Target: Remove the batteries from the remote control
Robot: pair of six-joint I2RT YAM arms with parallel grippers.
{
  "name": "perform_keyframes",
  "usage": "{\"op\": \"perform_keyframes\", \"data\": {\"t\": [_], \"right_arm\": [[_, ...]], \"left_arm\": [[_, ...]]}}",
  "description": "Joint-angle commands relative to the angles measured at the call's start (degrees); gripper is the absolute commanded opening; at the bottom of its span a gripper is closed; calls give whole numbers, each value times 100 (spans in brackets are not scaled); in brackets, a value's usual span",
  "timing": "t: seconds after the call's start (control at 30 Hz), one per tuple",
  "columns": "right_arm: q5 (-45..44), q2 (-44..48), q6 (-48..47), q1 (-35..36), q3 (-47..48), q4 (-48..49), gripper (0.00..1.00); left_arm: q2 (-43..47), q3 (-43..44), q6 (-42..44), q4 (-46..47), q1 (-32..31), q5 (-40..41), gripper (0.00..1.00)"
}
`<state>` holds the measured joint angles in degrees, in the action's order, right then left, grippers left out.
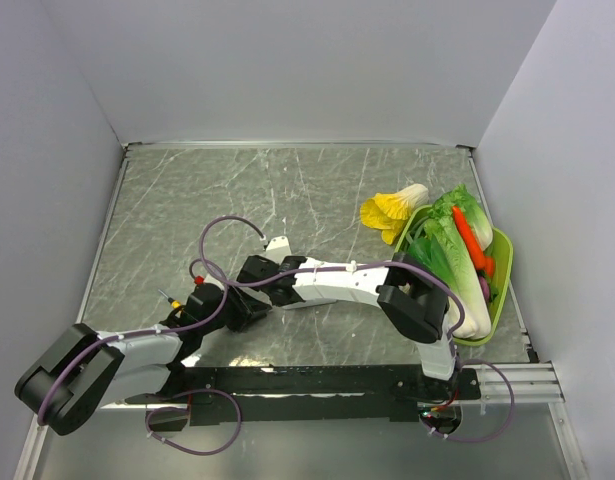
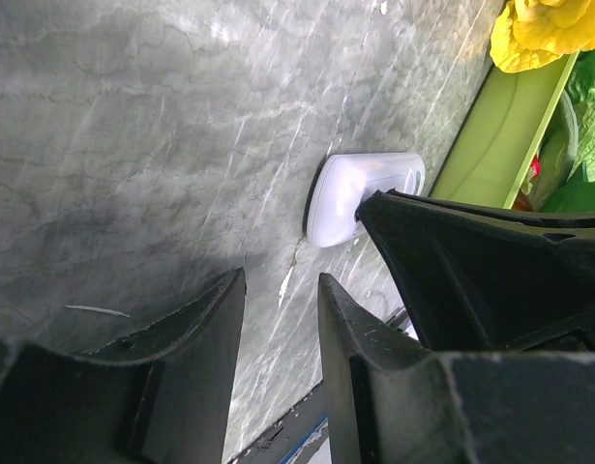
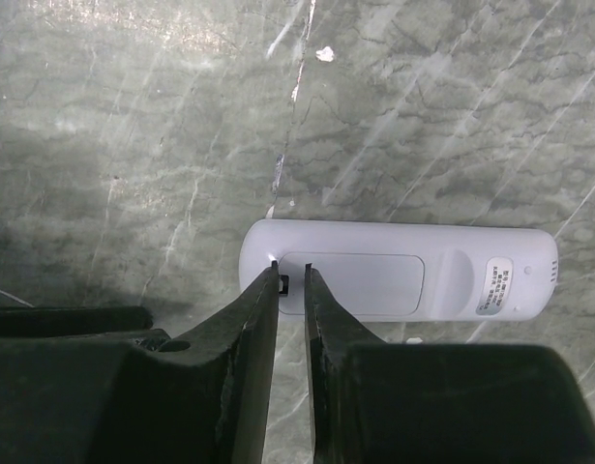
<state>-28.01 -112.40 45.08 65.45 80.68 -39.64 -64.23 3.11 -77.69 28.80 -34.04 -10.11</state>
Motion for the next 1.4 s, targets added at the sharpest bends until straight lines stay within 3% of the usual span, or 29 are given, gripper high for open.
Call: {"op": "perform_keyframes", "data": {"t": [0.0,0.2,0.63,0.83,1.03,1.37], "right_arm": [[-91,166,-69,38,-35,-220,21],[-73,157,-78,38,-44,-220,15],[120,157,80,73,-193,-141,11],[120,87,150,108,-185,-228,10],[199,95,132,152,-185,-185,0],[129,288,107,187,-193,-176,0]], "left_arm": [[-11,-487,-71,-50,20,62,41],[-160,-443,-53,3,20,35,41],[-477,-505,-106,328,20,-18,40],[-301,-522,-132,188,20,35,41],[24,-557,-132,-84,20,132,41],[525,-601,-159,-436,20,229,43]]}}
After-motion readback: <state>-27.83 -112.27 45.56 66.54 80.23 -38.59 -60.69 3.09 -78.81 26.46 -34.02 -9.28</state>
